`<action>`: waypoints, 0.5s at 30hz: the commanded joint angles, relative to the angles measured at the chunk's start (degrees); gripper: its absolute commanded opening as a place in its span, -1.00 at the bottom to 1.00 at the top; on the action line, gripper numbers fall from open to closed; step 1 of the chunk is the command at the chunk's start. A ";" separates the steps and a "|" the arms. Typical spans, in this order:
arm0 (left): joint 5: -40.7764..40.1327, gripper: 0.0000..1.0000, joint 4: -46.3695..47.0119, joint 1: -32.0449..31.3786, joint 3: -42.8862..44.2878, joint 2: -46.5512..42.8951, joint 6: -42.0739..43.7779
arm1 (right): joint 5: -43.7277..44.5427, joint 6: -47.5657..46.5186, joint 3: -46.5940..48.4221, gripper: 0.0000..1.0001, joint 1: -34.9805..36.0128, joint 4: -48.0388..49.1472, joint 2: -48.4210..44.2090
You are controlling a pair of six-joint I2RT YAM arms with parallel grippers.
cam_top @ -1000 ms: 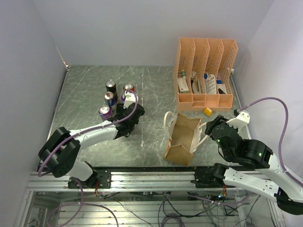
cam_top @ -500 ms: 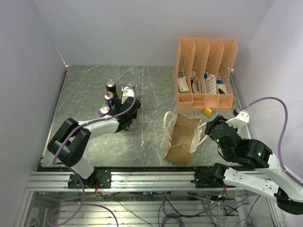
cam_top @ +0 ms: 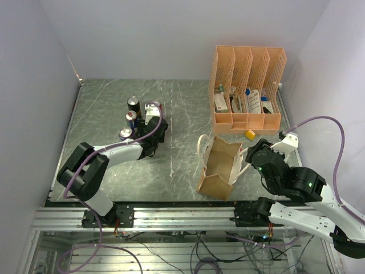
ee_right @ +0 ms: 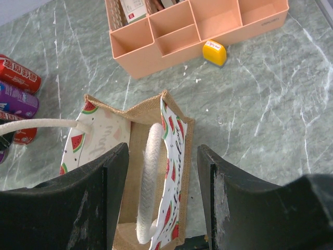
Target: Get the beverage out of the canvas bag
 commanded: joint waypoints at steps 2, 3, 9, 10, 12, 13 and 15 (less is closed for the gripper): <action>-0.21 -0.10 7.87 1.27 -0.70 -0.16 -1.89 | 1.86 1.03 0.15 0.10 0.23 -0.59 0.03; -0.01 -0.02 7.86 1.29 -0.91 -0.23 -1.96 | 1.86 1.09 0.13 0.10 0.29 -0.59 0.02; 1.34 0.36 7.17 1.29 -1.94 -1.71 -2.53 | 1.86 1.10 0.13 0.10 0.23 -0.59 -0.08; 1.79 0.41 7.39 1.29 -2.47 -2.26 -2.61 | 1.86 1.08 0.13 0.10 0.21 -0.59 -0.05; 2.50 0.56 7.84 1.32 -3.30 -3.22 -2.74 | 1.86 1.14 0.13 0.10 0.28 -0.67 -0.05; 2.83 0.63 7.90 1.31 -3.58 -3.73 -2.85 | 1.86 1.18 0.14 0.10 0.23 -0.68 -0.07; 3.36 0.81 7.38 1.29 -3.76 -4.82 -3.29 | 1.95 1.26 0.17 0.10 0.23 -0.76 -0.03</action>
